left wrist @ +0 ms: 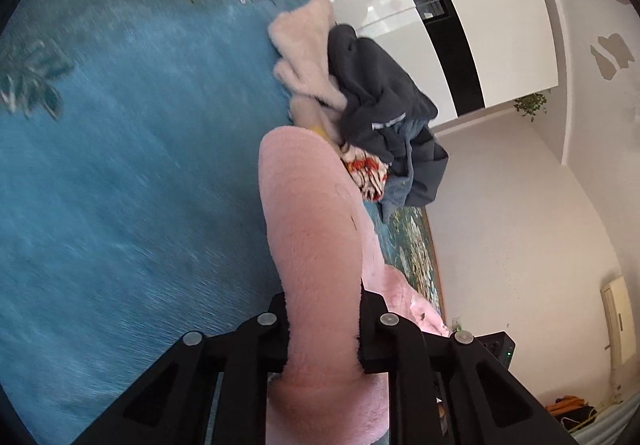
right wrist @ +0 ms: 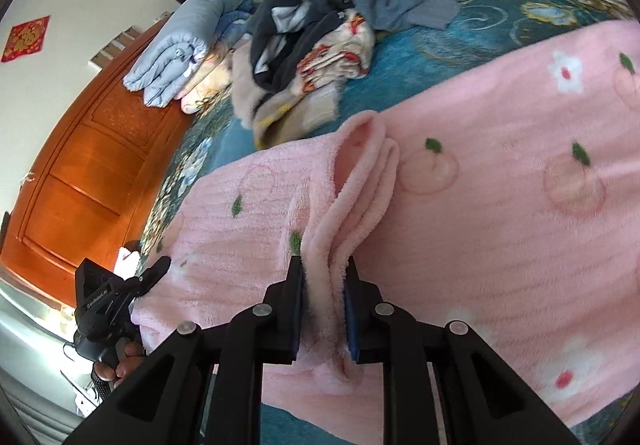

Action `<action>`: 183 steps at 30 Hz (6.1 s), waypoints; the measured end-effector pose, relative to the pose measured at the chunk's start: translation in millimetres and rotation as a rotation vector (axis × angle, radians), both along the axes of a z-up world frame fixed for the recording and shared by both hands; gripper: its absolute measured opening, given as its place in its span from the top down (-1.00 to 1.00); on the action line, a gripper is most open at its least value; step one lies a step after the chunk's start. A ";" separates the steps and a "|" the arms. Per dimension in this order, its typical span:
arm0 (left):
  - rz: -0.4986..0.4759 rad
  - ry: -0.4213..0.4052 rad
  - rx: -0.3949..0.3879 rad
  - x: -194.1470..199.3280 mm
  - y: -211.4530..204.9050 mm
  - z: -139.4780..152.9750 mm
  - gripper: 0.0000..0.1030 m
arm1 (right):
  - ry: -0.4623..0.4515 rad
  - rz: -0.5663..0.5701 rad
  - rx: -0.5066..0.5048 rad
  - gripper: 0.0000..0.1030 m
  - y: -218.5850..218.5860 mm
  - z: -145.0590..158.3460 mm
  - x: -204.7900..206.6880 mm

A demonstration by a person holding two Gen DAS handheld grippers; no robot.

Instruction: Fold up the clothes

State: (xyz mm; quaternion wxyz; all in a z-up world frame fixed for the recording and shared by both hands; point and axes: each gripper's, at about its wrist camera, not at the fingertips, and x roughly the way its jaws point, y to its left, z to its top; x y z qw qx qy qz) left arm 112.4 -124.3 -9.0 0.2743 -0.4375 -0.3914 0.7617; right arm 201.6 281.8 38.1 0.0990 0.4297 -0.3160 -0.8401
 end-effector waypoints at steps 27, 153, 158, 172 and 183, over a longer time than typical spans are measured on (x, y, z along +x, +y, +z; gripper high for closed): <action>0.297 -0.063 -0.327 49.5 -97.8 -0.3 0.24 | -0.028 0.141 -0.151 0.71 -67.9 -47.6 -8.1; 0.071 0.162 0.369 42.5 -31.5 30.2 0.64 | 0.166 0.132 0.160 -0.18 -74.5 53.6 -19.6; 0.241 -0.004 0.093 57.3 -61.9 -22.7 0.63 | 0.156 0.118 0.153 -0.18 -66.0 50.3 -19.6; 0.227 0.012 0.080 76.0 -65.8 -32.4 0.39 | 0.104 0.323 0.307 -0.21 -132.2 21.9 -31.7; 0.181 0.263 -0.166 58.7 -49.9 66.9 -0.18 | 0.145 0.304 0.278 -0.21 -121.4 30.9 -15.2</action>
